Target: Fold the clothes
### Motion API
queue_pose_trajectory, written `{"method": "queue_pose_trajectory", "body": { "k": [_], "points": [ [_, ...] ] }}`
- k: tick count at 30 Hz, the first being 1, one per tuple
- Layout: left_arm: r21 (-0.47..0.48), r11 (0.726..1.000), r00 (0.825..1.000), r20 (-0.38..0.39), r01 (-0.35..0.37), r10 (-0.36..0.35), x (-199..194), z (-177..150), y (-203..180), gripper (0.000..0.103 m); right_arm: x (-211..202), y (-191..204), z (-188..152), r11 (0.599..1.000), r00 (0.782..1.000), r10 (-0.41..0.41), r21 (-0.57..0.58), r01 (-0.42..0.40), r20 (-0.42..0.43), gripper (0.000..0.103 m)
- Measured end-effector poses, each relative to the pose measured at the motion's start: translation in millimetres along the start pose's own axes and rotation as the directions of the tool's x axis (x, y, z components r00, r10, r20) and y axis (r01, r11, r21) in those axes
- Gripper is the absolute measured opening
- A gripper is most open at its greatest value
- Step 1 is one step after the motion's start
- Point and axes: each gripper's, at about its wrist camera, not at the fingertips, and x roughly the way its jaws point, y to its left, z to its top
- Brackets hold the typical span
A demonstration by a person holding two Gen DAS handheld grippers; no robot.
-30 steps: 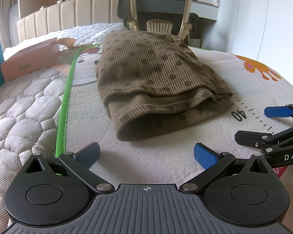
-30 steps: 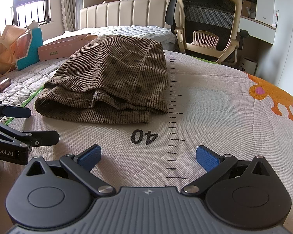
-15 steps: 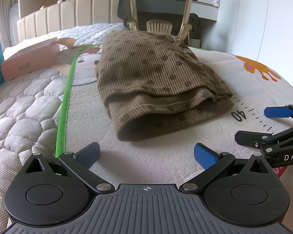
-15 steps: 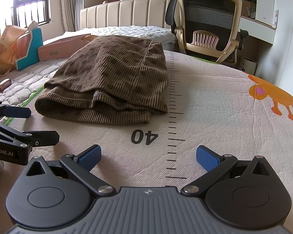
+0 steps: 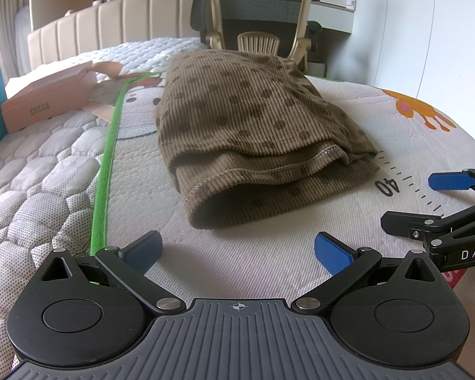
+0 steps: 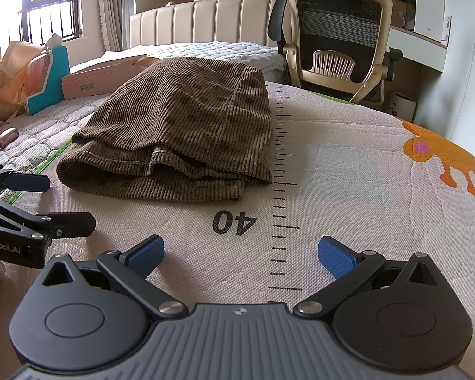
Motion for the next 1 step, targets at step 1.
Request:
{"method": "queue_pose_trajectory", "body": {
  "k": [1],
  "points": [
    [0.0, 1.0, 1.0, 0.001, 0.001, -0.001, 0.0, 0.0, 0.4, 0.103, 0.0, 0.0, 0.0, 1.0, 1.0, 0.0, 0.0, 0.0, 0.0, 0.103]
  ]
}}
